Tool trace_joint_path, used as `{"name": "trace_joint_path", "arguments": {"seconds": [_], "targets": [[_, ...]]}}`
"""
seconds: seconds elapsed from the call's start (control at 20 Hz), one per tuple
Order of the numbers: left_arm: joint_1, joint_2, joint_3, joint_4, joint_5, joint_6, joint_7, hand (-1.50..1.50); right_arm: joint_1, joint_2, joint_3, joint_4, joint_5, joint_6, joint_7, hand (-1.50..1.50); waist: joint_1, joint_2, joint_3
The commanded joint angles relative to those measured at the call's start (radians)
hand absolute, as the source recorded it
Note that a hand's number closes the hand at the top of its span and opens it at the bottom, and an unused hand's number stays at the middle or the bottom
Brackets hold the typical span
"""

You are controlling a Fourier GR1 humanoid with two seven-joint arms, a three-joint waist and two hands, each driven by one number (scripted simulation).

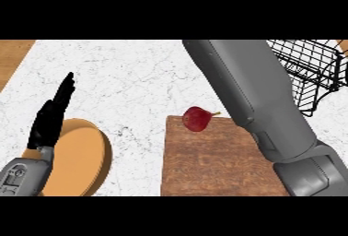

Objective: Pick the bell pepper from the cutting board and place it in the tiered basket

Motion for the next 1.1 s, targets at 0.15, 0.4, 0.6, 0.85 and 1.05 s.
{"name": "trace_joint_path", "arguments": {"seconds": [0.15, 0.4, 0.6, 0.85, 1.05], "targets": [[0.015, -0.009, 0.029, -0.01, -0.008, 0.006, -0.002, 0.0, -0.064, -0.046, -0.075, 0.173, 0.001, -0.009, -0.02, 1.5, -0.013, -0.002, 0.001], [0.059, -0.013, 0.013, -0.053, -0.008, -0.008, 0.015, 0.0, -0.025, -0.135, -0.023, 0.261, 0.087, 0.078, -0.046, 1.5, -0.018, -0.006, 0.001], [-0.014, -0.019, 0.012, -0.009, -0.032, 0.002, 0.042, 0.0, -0.084, -0.219, -0.005, 0.372, 0.144, 0.162, -0.061, 1.5, -0.016, 0.002, 0.001], [0.043, -0.015, 0.025, -0.057, -0.048, 0.004, 0.015, 0.0, -0.033, -0.28, -0.038, 0.395, 0.131, 0.112, -0.129, 1.5, -0.012, -0.001, 0.002], [0.086, -0.032, 0.039, -0.056, -0.036, -0.008, -0.006, 0.0, 0.066, -0.318, -0.056, 0.302, 0.074, 0.145, -0.263, 1.5, -0.036, -0.01, 0.002]]}}
